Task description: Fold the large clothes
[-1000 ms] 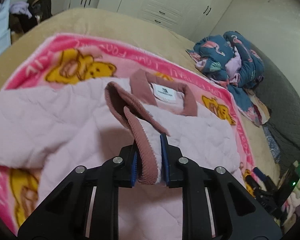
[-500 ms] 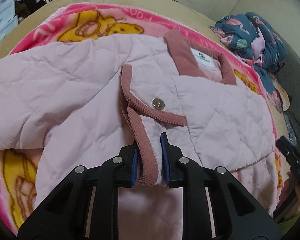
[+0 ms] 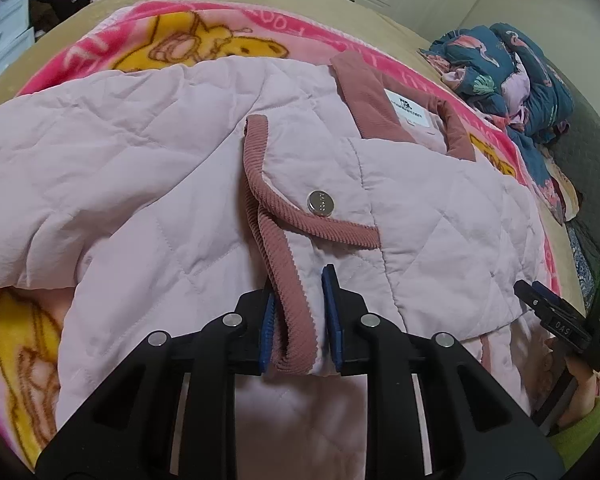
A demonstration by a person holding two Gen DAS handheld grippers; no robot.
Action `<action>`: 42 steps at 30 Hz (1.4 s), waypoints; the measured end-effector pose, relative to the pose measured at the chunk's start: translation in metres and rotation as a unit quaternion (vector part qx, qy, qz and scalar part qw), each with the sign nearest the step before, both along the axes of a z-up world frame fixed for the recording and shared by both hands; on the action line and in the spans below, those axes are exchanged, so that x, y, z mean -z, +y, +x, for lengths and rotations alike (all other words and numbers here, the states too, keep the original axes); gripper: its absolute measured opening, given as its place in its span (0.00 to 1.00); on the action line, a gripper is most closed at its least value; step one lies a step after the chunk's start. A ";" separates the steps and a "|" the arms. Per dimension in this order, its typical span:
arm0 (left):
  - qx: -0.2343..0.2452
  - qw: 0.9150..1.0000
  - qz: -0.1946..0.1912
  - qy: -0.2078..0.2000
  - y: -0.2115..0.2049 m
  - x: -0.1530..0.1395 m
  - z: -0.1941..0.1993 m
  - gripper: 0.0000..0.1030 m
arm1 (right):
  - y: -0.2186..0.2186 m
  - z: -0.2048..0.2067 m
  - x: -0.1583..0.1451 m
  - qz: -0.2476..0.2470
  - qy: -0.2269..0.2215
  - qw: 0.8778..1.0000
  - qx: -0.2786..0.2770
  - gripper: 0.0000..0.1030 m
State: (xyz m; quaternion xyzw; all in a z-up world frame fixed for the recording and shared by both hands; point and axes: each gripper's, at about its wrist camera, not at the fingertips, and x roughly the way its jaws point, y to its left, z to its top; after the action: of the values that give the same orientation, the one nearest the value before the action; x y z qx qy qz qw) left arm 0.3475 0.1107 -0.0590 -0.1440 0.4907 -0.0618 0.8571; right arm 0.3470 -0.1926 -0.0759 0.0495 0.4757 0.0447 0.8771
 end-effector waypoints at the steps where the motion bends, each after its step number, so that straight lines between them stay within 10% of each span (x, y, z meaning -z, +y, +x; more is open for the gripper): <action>1: 0.000 1.000 0.001 0.001 0.000 0.000 0.000 0.15 | 0.000 -0.002 -0.003 0.004 -0.002 1.000 0.005 0.93; 7: 0.001 1.000 0.005 -0.001 0.001 -0.012 -0.005 0.24 | 0.000 -0.023 -0.025 0.040 -0.028 0.999 0.007 0.95; 23: 0.002 0.998 0.018 -0.058 0.003 -0.071 -0.044 0.91 | 0.016 -0.067 -0.074 0.061 -0.069 0.996 0.019 0.96; 42: -0.045 0.997 0.024 -0.051 0.056 -0.091 -0.089 0.91 | 0.069 -0.092 -0.123 0.063 -0.105 0.992 -0.017 0.96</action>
State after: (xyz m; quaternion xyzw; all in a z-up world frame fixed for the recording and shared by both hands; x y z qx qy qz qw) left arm 0.2590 0.1662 0.0323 -0.1416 0.4406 -0.0185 0.8863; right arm 0.2547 -0.1241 0.0469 0.0912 0.3784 0.0942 0.9163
